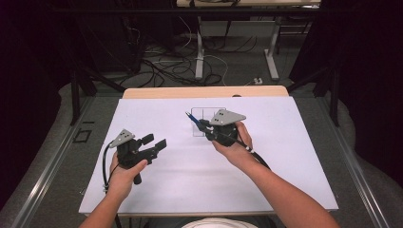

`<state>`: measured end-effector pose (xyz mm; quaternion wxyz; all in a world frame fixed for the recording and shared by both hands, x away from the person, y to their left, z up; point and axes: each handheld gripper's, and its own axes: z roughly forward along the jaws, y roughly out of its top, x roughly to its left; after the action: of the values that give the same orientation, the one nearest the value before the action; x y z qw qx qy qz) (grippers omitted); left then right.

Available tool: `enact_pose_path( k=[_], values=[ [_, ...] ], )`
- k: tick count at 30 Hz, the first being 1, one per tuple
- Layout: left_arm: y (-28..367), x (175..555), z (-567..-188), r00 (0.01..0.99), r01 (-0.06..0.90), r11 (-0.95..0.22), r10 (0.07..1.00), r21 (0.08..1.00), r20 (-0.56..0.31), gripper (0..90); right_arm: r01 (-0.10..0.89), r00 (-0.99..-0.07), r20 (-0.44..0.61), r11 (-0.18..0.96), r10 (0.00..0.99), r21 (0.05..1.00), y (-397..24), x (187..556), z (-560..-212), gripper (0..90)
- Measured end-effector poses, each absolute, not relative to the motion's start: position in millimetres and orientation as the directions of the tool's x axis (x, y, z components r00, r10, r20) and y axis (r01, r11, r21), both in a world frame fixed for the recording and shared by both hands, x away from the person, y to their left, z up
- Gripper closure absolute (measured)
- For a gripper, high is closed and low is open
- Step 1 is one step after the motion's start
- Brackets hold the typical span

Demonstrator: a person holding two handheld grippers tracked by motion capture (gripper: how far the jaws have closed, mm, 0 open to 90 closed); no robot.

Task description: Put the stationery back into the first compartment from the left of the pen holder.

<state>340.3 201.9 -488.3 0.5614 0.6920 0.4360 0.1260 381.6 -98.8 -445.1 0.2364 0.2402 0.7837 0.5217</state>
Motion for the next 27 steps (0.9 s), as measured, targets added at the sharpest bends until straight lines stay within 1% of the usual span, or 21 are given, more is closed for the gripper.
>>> enact_pose_path(
  k=[3,10,13,14,17,23,27],
  values=[
    [192,343,-488,0.592,0.491,0.034,0.721,0.871,-0.362,33.7,0.156,-0.773,-0.077,0.306,0.63,0.939,-100,384,-444,79.7],
    [174,349,-485,0.599,0.552,0.08,0.656,0.83,-0.461,43.5,0.203,-0.762,0.016,0.216,0.647,0.955,-102,388,-444,79.7],
    [167,352,-483,0.603,0.565,0.069,0.646,0.822,-0.468,44.8,0.206,-0.76,0.03,0.197,0.649,0.958,-103,388,-444,79.7],
    [165,353,-483,0.611,0.554,0.064,0.646,0.83,-0.457,45.0,0.205,-0.758,0.037,0.185,0.652,0.961,-103,388,-444,79.7],
    [157,356,-481,0.616,0.559,0.073,0.63,0.826,-0.473,45.1,0.226,-0.75,0.077,0.145,0.657,0.963,-105,389,-444,79.7],
    [147,361,-479,0.625,0.547,0.07,0.629,0.834,-0.463,45.1,0.248,-0.729,0.135,0.075,0.671,0.966,-109,392,-448,79.7],
    [141,364,-477,0.626,0.548,0.073,0.624,0.833,-0.467,47.9,0.262,-0.713,0.167,0.037,0.681,0.964,-112,393,-449,79.7]
  ],
)
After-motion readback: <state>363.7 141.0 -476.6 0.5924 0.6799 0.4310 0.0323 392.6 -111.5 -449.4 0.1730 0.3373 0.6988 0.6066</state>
